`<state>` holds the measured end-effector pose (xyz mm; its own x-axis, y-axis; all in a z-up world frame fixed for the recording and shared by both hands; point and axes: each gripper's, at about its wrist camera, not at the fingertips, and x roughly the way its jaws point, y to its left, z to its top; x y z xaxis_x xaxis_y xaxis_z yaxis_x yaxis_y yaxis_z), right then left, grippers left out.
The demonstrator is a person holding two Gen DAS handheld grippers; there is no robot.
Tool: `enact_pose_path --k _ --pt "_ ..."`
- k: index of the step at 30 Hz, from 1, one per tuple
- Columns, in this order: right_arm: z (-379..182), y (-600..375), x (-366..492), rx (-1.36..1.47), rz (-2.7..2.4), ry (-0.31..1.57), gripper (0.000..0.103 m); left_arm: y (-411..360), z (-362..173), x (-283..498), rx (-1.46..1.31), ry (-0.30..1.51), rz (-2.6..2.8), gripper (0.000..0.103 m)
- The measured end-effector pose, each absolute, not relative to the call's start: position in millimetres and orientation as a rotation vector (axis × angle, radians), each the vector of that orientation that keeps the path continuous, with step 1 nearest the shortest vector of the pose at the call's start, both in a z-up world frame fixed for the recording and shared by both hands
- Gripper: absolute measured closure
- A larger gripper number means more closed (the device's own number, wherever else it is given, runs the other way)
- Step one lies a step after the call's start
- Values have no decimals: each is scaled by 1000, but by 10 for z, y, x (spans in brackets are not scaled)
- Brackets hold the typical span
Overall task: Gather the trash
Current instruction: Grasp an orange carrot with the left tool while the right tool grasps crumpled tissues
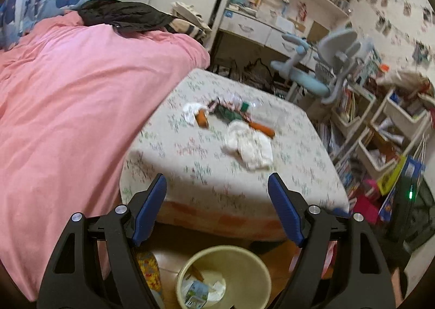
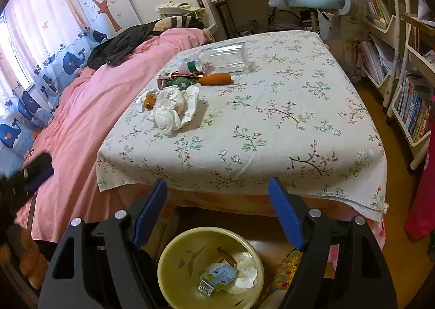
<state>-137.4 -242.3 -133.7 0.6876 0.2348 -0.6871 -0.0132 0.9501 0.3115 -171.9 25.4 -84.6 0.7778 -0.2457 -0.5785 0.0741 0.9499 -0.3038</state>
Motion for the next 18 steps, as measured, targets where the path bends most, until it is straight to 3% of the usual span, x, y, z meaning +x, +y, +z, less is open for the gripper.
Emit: enact_pose_path --k 11,18 --pt "-1271 -2103 -939 248 207 807 29 272 -841 -777 -297 724 -176 50" --pt "-1309 -1749 -399 191 248 806 25 294 -910 -195 -330 743 -149 50"
